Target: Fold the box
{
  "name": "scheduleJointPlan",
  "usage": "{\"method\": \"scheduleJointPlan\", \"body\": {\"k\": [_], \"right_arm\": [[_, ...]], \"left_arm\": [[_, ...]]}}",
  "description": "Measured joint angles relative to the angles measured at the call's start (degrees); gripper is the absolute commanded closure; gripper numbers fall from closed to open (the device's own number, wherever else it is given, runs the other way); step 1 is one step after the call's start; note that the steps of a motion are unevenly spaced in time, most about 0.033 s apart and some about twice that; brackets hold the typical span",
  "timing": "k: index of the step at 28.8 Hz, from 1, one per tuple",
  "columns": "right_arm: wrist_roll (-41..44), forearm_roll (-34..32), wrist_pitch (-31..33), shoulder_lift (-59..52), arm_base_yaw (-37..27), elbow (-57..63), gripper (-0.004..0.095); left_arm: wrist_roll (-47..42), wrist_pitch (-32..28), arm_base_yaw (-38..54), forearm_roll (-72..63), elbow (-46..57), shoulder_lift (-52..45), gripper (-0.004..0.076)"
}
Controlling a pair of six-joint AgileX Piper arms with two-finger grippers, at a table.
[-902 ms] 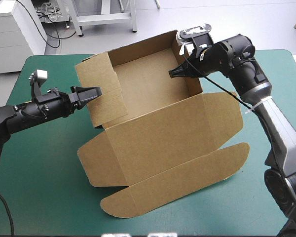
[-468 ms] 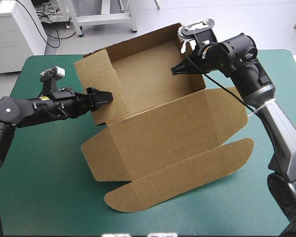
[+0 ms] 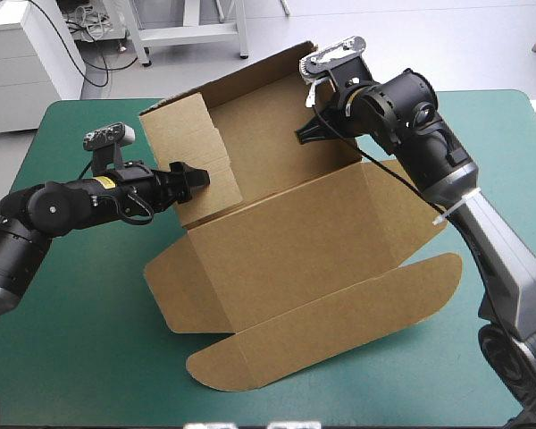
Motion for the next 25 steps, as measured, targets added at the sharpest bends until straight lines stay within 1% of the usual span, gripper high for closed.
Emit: {"method": "scheduleJointPlan", "body": {"k": [4, 11, 13, 20, 25], "right_arm": [[0.4, -2.0, -0.1, 0.0, 1.4, 0.0, 0.0921], [2.2, -9.9, -0.1, -0.2, 5.2, 0.0, 0.0922], [2.6, -11.2, -0.1, -0.3, 5.8, 0.0, 0.0922], [3.8, -12.6, 0.1, -0.3, 6.2, -0.1, 0.0922], [4.1, -12.6, 0.6, -0.3, 6.2, -0.1, 0.0922]], "left_arm": [[-3.2, -1.3, -0.1, 1.5, -0.5, 1.0, 0.0175], [-5.7, -1.5, -0.1, 2.3, -3.4, 5.2, 0.0175], [-5.8, -1.5, -0.1, 2.6, -4.4, 6.2, 0.0175], [-6.1, -2.2, -0.1, 2.7, -5.9, 8.5, 0.0176], [-6.0, -5.5, -0.1, 2.7, -5.9, 9.1, 0.0176]]}}
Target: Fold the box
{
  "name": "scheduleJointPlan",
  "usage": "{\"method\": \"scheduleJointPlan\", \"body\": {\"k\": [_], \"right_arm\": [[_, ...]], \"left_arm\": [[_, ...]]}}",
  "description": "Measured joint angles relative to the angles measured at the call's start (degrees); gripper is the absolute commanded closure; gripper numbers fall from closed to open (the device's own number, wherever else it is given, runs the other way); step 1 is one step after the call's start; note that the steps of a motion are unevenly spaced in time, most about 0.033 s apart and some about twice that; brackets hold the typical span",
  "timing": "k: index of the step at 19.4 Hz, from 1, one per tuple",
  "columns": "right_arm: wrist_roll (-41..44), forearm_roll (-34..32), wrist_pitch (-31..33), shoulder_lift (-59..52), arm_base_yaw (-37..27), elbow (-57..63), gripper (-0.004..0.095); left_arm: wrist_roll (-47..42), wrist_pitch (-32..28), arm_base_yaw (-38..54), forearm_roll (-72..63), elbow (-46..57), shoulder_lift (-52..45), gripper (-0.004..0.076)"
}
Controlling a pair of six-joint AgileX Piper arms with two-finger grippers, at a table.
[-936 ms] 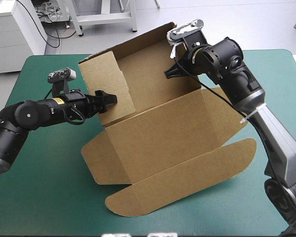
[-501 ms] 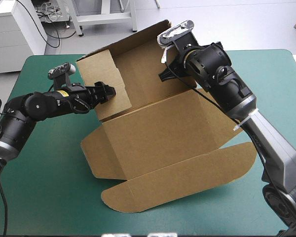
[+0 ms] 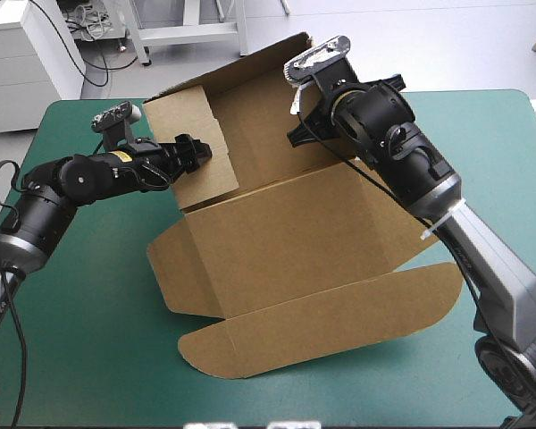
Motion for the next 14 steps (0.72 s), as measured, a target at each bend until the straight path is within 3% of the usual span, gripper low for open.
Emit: {"method": "scheduleJointPlan", "body": {"k": [3, 5, 7, 14], "right_arm": [[0.2, 0.2, 0.5, 0.0, 0.0, 0.0, 0.0922], [0.2, 0.2, 0.7, 0.0, 0.0, 0.0, 0.0924], [0.2, -0.5, 1.2, 0.0, 0.0, 0.0, 0.0924], [2.6, -0.1, 6.8, -0.6, -0.4, -0.2, 0.0924]], "left_arm": [[0.0, -0.7, 0.0, -0.3, 0.0, 0.8, 0.0213], [0.1, -0.6, 0.0, -0.4, 0.0, 1.3, 0.0381], [0.3, -0.2, 0.0, 0.0, 0.0, 1.5, 0.0735], [4.4, 5.1, 0.3, 1.8, -0.4, 1.8, 0.0732]]}}
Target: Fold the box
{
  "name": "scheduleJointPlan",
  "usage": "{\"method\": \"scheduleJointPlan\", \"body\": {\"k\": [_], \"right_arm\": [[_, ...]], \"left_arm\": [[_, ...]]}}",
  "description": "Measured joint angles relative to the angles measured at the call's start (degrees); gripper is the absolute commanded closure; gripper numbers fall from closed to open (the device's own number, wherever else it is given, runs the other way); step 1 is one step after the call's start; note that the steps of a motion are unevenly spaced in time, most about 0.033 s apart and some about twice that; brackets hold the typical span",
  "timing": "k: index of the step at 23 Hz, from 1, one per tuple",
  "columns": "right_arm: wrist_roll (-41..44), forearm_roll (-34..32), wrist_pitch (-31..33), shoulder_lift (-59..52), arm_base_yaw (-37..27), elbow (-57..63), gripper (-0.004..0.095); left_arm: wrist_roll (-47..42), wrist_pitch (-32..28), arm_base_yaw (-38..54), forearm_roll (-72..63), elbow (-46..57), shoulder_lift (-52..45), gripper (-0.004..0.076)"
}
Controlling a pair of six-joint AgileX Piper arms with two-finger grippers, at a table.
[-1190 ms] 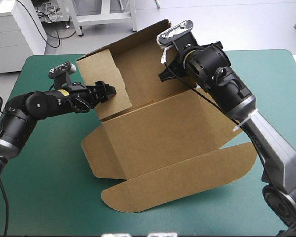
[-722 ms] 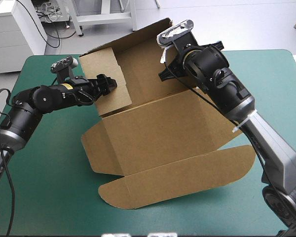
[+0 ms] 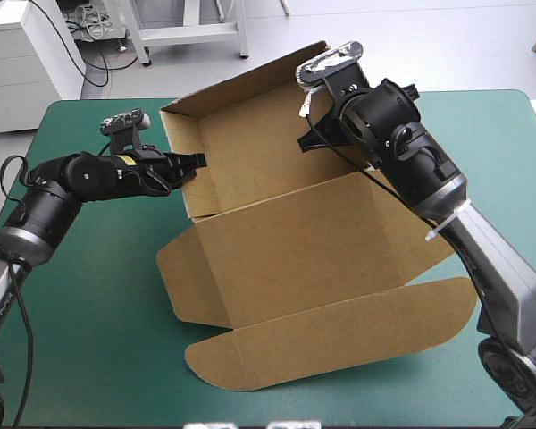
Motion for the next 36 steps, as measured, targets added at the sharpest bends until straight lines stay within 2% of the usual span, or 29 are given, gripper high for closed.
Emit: {"method": "scheduleJointPlan", "body": {"k": [7, 11, 19, 25, 33, 34, 36], "right_arm": [[0.3, 16.2, 1.2, 0.4, -8.6, 0.0, 0.0924], [-0.3, 20.8, 1.2, 1.2, -13.2, 0.4, 0.0923], [-0.8, 23.9, -0.9, 1.9, -16.6, 12.4, 0.0924], [-0.9, 25.8, -2.2, 7.3, -17.3, 17.5, 0.0924], [-1.0, 26.0, -3.0, 11.7, -17.3, 17.6, 0.0923], [-1.1, 26.2, -3.3, 12.0, -17.4, 17.6, 0.0922], [-1.2, 26.2, -3.5, 12.1, -17.4, 17.6, 0.0886]], "left_arm": [[-2.4, 9.7, -3.9, 11.0, -8.2, 1.6, 0.0732], [-6.0, 16.2, -7.1, 17.2, -17.3, 8.0, 0.0732], [-6.9, 25.2, -7.7, 16.9, -27.8, 21.3, 0.0732], [-8.5, 27.0, -7.9, 17.1, -28.9, 29.2, 0.0731], [-8.5, 27.5, -7.9, 17.5, -29.3, 32.4, 0.0729], [-8.1, 27.6, -7.9, 17.7, -29.3, 32.5, 0.0721], [-7.9, 27.7, -7.9, 17.8, -29.3, 32.5, 0.0645]]}}
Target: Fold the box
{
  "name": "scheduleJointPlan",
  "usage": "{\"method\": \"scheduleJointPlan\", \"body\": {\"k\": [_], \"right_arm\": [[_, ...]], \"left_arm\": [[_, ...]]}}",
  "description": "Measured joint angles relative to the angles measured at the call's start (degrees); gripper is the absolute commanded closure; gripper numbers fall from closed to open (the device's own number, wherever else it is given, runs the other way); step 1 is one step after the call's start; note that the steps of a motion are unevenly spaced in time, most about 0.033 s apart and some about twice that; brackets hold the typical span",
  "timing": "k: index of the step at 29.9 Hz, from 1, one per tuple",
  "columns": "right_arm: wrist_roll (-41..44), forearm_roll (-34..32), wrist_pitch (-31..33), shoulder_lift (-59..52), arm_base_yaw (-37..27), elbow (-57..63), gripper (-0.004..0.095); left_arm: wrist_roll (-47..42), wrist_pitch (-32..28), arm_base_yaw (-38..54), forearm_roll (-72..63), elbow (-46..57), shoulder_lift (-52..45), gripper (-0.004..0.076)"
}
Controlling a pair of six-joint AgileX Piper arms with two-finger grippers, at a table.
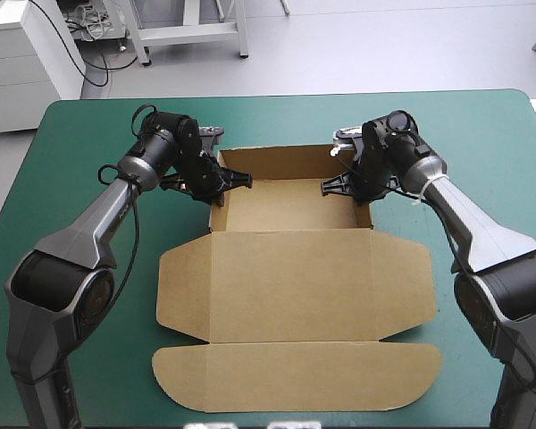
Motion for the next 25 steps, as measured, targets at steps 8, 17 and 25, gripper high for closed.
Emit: {"method": "scheduleJointPlan", "body": {"k": [8, 17, 25], "right_arm": [[-2.6, 1.3, 0.0, 0.0, -0.1, 0.0, 0.0222], [-3.2, 3.5, 1.1, 0.0, -1.8, 0.0, -0.0018], [-3.3, 4.9, 1.3, 0.0, -2.3, -1.5, -0.0018]], "left_arm": [[1.0, -0.3, 0.0, -2.0, -0.2, 0.4, 0.0316], [1.0, -1.0, -0.2, -4.4, -0.6, 0.9, 0.0284], [1.0, 0.7, -0.2, -1.2, -7.4, 1.0, 0.0284]]}}
